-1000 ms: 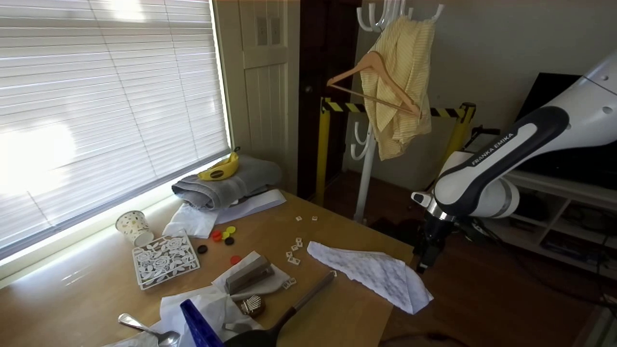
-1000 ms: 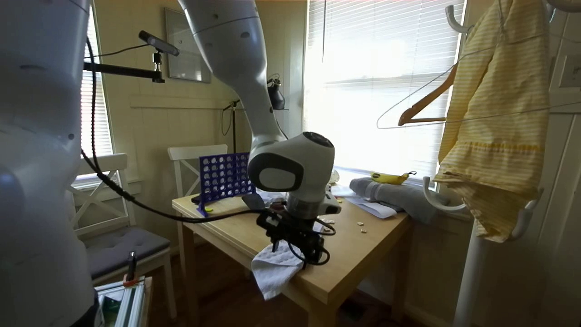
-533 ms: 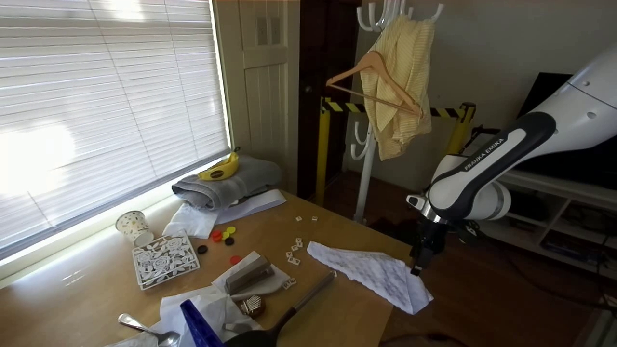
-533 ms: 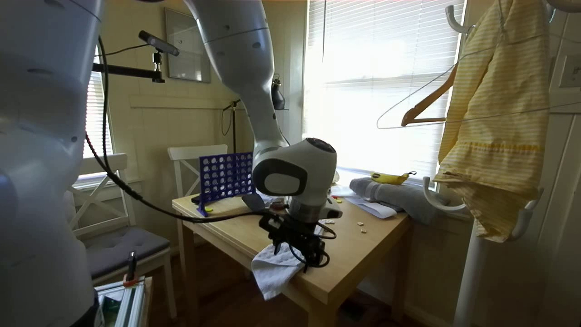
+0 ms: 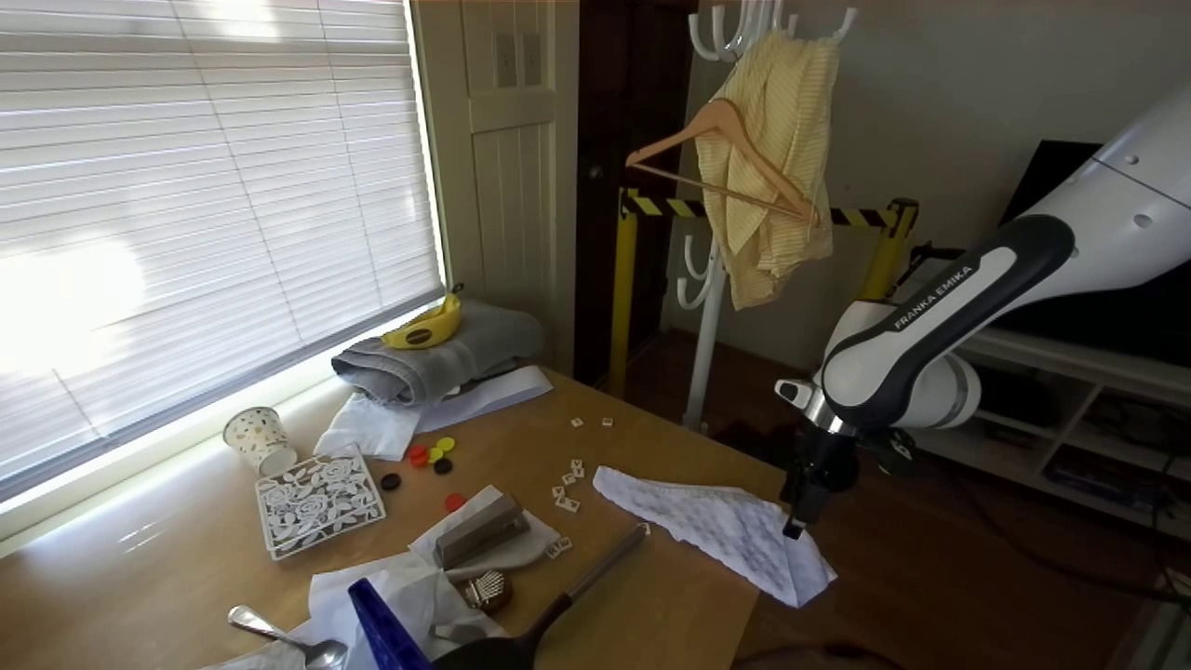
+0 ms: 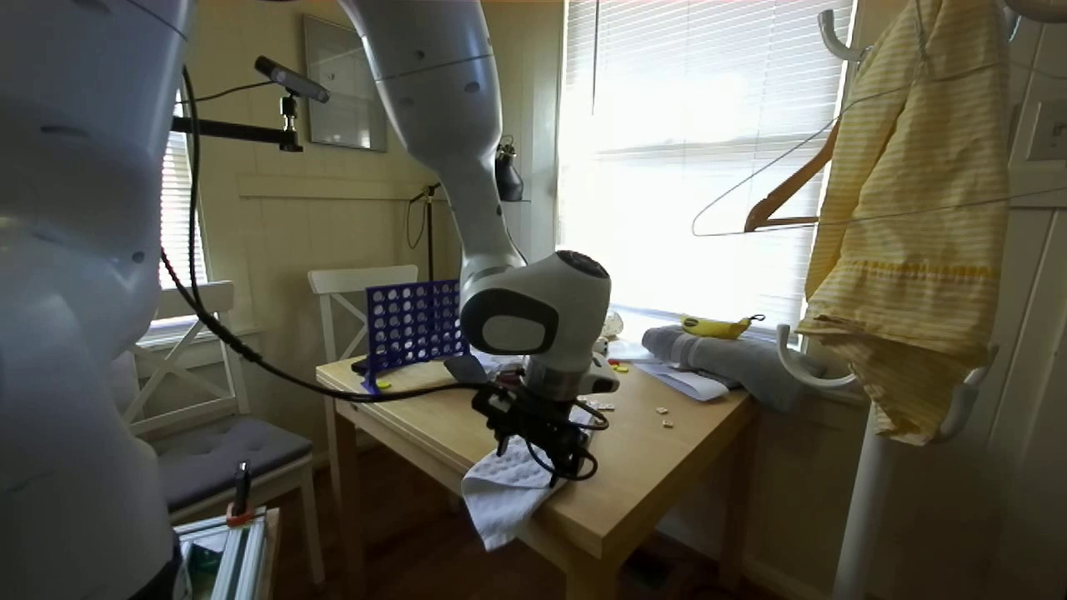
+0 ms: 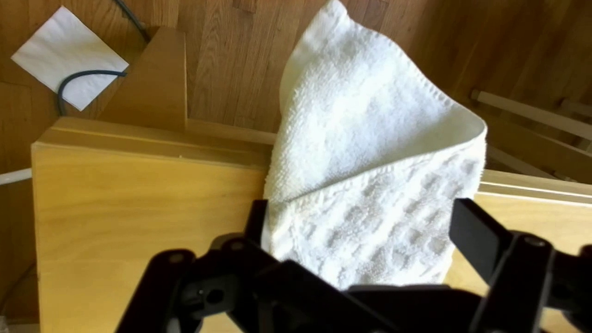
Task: Hang the white towel on the stand
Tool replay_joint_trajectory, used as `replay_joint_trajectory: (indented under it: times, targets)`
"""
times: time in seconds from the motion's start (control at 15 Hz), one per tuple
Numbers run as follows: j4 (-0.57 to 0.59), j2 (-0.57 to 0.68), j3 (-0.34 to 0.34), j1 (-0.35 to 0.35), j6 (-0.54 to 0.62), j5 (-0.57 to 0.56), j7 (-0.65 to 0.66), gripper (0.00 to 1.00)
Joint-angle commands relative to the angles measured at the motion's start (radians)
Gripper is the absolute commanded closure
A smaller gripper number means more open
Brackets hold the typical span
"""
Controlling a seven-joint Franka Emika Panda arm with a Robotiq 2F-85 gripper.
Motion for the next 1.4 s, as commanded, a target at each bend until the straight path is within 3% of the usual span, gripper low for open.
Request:
replay_joint_trajectory:
  times: [0.0,1.13,1.2,1.33]
  targets:
    - [0.03,0.041,0.033,-0.039,0.012,0.02,-0.028,0.0]
    - [0.061,0.081,0.083,-0.062,0.016,0.0,-0.02,0.0]
    - [0.063,0.083,0.086,-0.063,0.014,-0.001,-0.019,0.18]
    - [0.065,0.085,0.087,-0.062,0.016,-0.004,-0.015,0.34]
